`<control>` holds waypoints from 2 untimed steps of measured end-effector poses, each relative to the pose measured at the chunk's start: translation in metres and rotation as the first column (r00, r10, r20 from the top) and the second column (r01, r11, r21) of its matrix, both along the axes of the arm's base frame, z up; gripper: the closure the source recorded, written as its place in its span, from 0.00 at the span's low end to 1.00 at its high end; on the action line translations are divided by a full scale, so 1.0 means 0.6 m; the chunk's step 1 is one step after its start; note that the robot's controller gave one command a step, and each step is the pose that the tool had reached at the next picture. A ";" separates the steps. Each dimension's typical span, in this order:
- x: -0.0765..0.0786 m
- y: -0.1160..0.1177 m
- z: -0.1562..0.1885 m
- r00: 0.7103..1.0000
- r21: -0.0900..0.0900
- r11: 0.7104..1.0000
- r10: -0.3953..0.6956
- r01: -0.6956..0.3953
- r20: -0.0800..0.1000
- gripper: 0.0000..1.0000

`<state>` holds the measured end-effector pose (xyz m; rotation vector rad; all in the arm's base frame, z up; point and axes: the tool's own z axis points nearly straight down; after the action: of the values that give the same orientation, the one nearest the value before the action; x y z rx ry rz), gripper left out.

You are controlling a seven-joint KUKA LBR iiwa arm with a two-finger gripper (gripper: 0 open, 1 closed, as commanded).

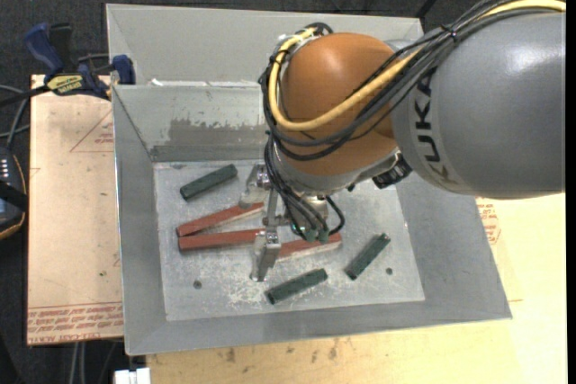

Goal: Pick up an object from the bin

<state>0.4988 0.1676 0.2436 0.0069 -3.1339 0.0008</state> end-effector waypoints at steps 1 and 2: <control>0.003 -0.002 0.007 1.000 0.001 1.000 -0.004 0.004 0.007 0.00; 0.085 -0.001 -0.076 1.000 0.005 1.000 -0.001 0.001 0.019 0.00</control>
Offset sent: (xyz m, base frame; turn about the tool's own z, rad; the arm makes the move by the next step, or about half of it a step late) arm 0.0971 -0.0028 -0.1077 -0.0004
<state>0.5497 0.1671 0.1980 0.0048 -3.1533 -0.0075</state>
